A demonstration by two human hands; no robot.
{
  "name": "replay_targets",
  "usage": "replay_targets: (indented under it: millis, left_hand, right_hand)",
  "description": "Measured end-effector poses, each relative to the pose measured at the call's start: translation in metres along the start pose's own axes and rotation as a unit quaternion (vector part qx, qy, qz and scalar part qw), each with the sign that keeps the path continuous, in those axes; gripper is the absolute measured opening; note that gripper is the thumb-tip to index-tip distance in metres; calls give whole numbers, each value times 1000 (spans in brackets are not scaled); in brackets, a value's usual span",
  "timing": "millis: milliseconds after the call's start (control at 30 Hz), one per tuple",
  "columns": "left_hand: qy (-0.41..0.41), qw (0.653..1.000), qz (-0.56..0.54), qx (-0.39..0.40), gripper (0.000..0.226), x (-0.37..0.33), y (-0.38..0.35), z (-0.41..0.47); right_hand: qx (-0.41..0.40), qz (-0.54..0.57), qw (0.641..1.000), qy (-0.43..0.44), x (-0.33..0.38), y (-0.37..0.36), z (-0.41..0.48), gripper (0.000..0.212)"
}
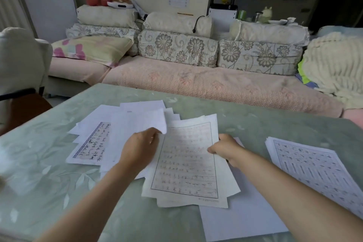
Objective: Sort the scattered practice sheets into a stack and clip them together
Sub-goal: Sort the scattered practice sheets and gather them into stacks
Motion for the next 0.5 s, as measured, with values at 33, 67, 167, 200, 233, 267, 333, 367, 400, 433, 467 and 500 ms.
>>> replay_targets:
  millis: [33, 67, 167, 200, 233, 267, 333, 367, 400, 433, 467, 500]
  left_hand:
    - [-6, 999, -39, 29, 19, -13, -1, -4]
    - [-17, 995, -65, 70, 19, -26, -2, -9]
    - [-54, 974, -87, 204, 20, -58, -10, -30]
    - [-51, 964, -101, 243, 20, -65, -14, -36]
    - [-34, 952, -124, 279, 20, -70, -17, -40]
    - [-6, 936, -156, 314, 20, -74, -19, -42]
    - [52, 911, -218, 347, 22, -72, -23, -40]
    - [66, 918, -225, 321, 23, -66, -25, -35]
    - [74, 938, -206, 269, 26, -57, -25, -27]
    - [80, 962, -167, 199, 35, -47, -25, -18]
    - [91, 980, -122, 130, 47, -36, -24, -10]
    - [120, 986, -90, 77, 59, -26, -22, -3]
  right_hand:
    - [1, 16, 1000, -3, -1, -2, 2, 24]
    - [1, 32, 999, -13, 0, -2, 1, 25]
    - [28, 114, 989, -87, 2, -4, 2, 66]
    - [40, 120, 988, -91, 3, -2, 1, 70]
    - [54, 108, 990, -77, 2, -1, 1, 63]
    - [51, 73, 994, -55, 1, 1, 0, 53]
    - [27, 4, 999, -28, -2, 4, -2, 41]
    - [15, -1, 1000, -17, -6, 4, 0, 36]
    - [8, 10, 1000, -11, -7, 6, -1, 33]
    - [2, 26, 1000, 1, -9, 8, -1, 31]
    - [-3, 42, 999, 8, -10, 11, -3, 31]
    - [-6, 60, 998, 20, -12, 13, -3, 32]
Point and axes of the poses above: each hand's wrist, its own z-axis towards the middle knuckle, its own y-axis out of the back of the hand, x = y × z, the point moved 1 cm from there along z, towards the middle knuckle, and after that the axes turned 15 degrees about -x, right-handed, at the moved point
